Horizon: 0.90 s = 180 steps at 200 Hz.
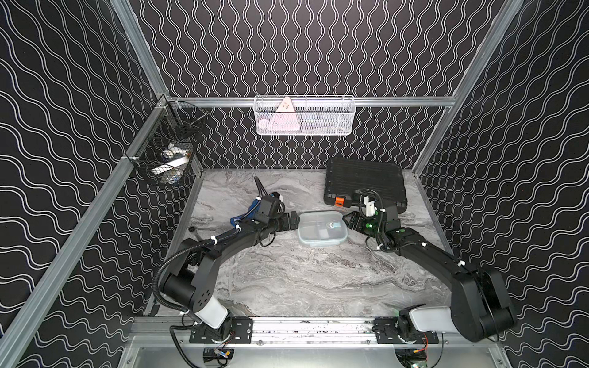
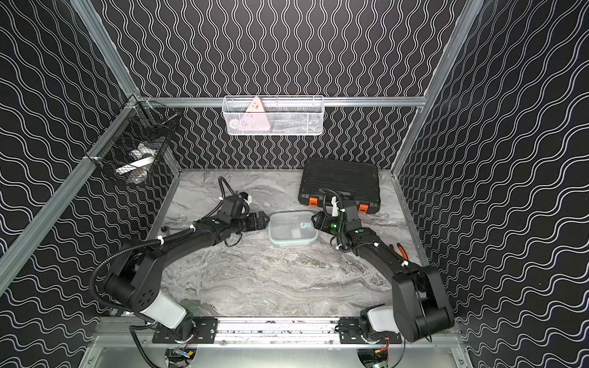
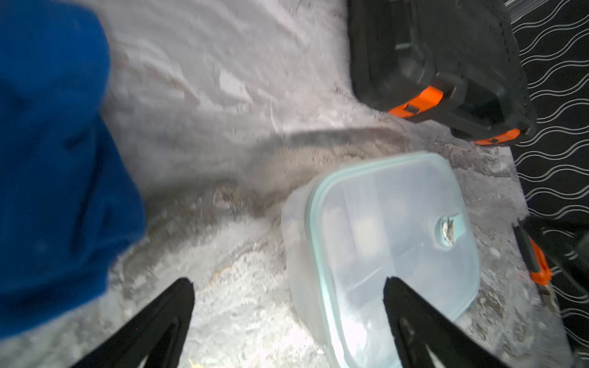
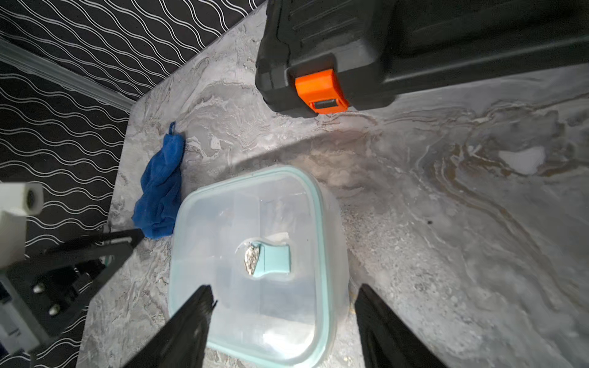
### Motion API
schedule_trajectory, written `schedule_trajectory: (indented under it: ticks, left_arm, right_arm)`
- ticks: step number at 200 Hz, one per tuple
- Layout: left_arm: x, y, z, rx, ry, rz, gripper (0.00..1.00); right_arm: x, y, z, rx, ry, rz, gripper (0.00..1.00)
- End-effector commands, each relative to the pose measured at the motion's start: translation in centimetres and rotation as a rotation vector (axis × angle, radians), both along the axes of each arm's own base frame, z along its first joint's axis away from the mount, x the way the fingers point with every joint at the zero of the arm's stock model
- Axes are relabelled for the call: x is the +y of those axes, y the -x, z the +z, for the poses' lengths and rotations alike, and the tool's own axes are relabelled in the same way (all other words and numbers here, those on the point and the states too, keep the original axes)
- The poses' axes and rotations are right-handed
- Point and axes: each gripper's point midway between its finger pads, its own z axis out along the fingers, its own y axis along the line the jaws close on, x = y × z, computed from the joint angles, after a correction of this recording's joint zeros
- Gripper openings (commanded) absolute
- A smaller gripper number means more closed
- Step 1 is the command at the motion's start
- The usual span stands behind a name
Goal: Wipe the insides of the lunch boxes
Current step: Adjust the lunch box at the center of the board, then open the fastener of the lunch box.
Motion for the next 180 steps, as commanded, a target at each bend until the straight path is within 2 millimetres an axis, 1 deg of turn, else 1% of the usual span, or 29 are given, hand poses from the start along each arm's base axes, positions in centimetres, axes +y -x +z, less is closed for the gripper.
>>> schedule_trajectory:
  ticks: [1,13,19,21,25,35,46,56,72,83,95,114,135,159,180]
  left_arm:
    - [-1.6,1.4,-1.1,0.061,0.207,0.049,0.94]
    - [-2.0,2.1,-2.0,0.078,0.241,0.064,0.93]
    - [-2.2,2.4,-2.3,0.083,0.246,0.066,0.93]
    - [-2.3,2.5,-2.4,0.085,0.246,0.066,0.93]
    - [-2.5,2.5,-2.6,0.085,0.249,0.067,0.93]
    - [-3.0,2.7,-2.7,0.077,0.260,0.065,0.93]
    - [-3.8,2.8,-2.6,0.063,0.285,0.064,0.93]
    - [-4.3,2.7,-2.6,0.051,0.306,0.068,0.93]
    - [-4.8,2.6,-3.1,0.051,0.325,0.077,0.92]
    - [-4.7,2.6,-3.5,0.053,0.344,0.095,0.92]
    - [-4.6,2.4,-3.2,0.033,0.373,0.115,0.92]
    - [-4.3,2.3,-2.6,0.006,0.392,0.137,0.92]
    - [-4.6,2.0,-2.0,-0.008,0.410,0.136,0.92]
    - [-5.9,1.8,-1.7,-0.013,0.472,0.119,0.91]
    - [-7.3,1.5,-2.1,-0.005,0.528,0.110,0.90]
  right_arm:
    - [2.3,-0.9,0.2,-0.040,0.091,0.083,0.72]
    - [3.9,-1.2,0.1,-0.065,0.174,0.124,0.71]
    - [4.0,-1.6,0.0,-0.070,0.207,0.127,0.71]
    - [4.9,-1.2,-0.1,-0.071,0.215,0.149,0.71]
    - [5.5,-1.1,-0.2,-0.070,0.230,0.163,0.71]
    - [6.0,-1.2,-0.8,-0.062,0.254,0.170,0.70]
    - [6.2,-1.2,-1.6,-0.047,0.261,0.165,0.69]
    - [6.2,-1.1,-2.3,-0.040,0.261,0.162,0.68]
    - [5.8,-0.8,-3.8,-0.019,0.284,0.160,0.66]
    - [5.2,-0.6,-4.8,0.010,0.322,0.150,0.65]
    - [4.4,-0.3,-5.6,0.035,0.356,0.130,0.65]
    - [3.9,0.1,-5.8,0.023,0.359,0.116,0.65]
    - [4.0,0.3,-6.4,0.047,0.357,0.123,0.64]
    - [4.1,0.4,-7.2,0.079,0.341,0.110,0.63]
    - [4.3,0.6,-7.2,0.079,0.318,0.105,0.62]
